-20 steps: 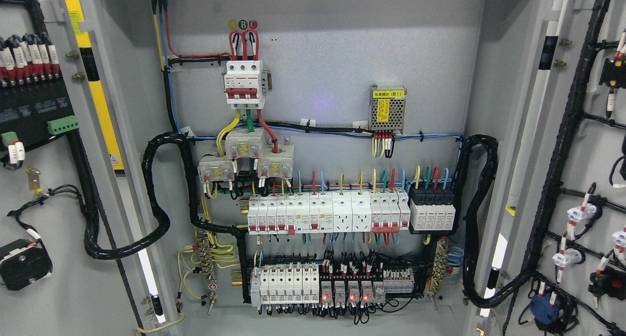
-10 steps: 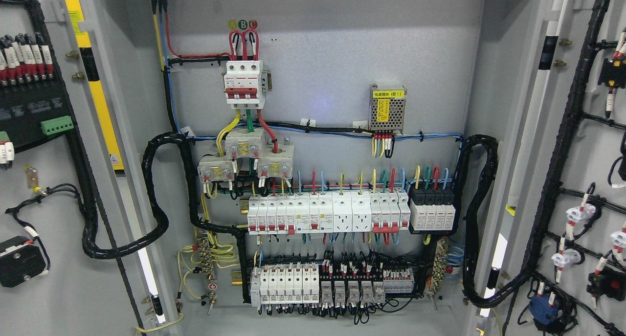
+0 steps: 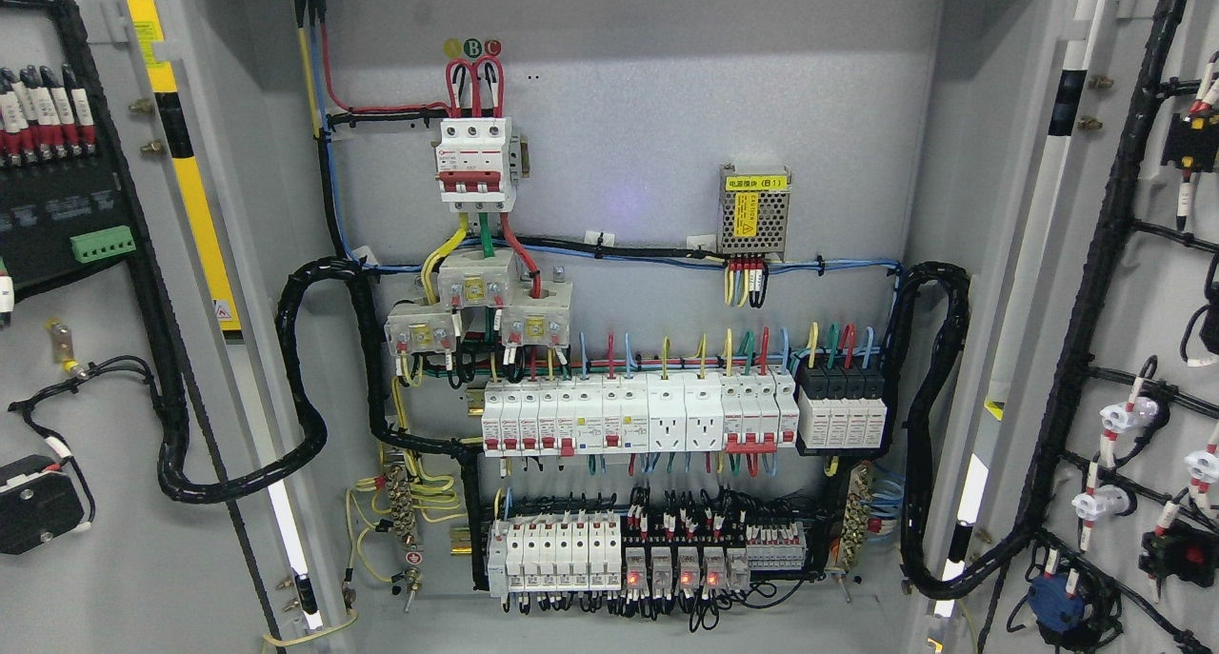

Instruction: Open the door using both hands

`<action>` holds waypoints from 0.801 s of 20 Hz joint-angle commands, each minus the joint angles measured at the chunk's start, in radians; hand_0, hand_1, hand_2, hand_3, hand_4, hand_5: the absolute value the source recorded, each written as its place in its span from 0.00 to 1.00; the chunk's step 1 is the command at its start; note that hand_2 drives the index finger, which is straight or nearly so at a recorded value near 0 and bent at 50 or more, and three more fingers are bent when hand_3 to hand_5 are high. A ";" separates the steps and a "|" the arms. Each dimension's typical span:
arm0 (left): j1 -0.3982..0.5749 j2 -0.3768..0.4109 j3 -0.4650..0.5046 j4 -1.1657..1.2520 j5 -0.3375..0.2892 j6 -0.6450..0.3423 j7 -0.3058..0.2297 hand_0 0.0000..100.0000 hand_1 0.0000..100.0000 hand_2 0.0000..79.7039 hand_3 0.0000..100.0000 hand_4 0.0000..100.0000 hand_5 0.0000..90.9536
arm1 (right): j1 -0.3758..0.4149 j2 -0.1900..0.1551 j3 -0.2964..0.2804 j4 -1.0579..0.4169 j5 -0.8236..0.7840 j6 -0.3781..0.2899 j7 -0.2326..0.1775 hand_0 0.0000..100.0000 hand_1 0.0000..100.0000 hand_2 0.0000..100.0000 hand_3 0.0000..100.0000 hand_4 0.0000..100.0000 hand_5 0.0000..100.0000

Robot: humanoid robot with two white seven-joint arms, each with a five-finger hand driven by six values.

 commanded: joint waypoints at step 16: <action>0.035 -0.078 0.000 -0.257 0.005 0.067 0.005 0.00 0.00 0.00 0.00 0.00 0.00 | 0.004 -0.045 0.219 -0.003 0.004 0.002 -0.001 0.22 0.00 0.00 0.00 0.00 0.00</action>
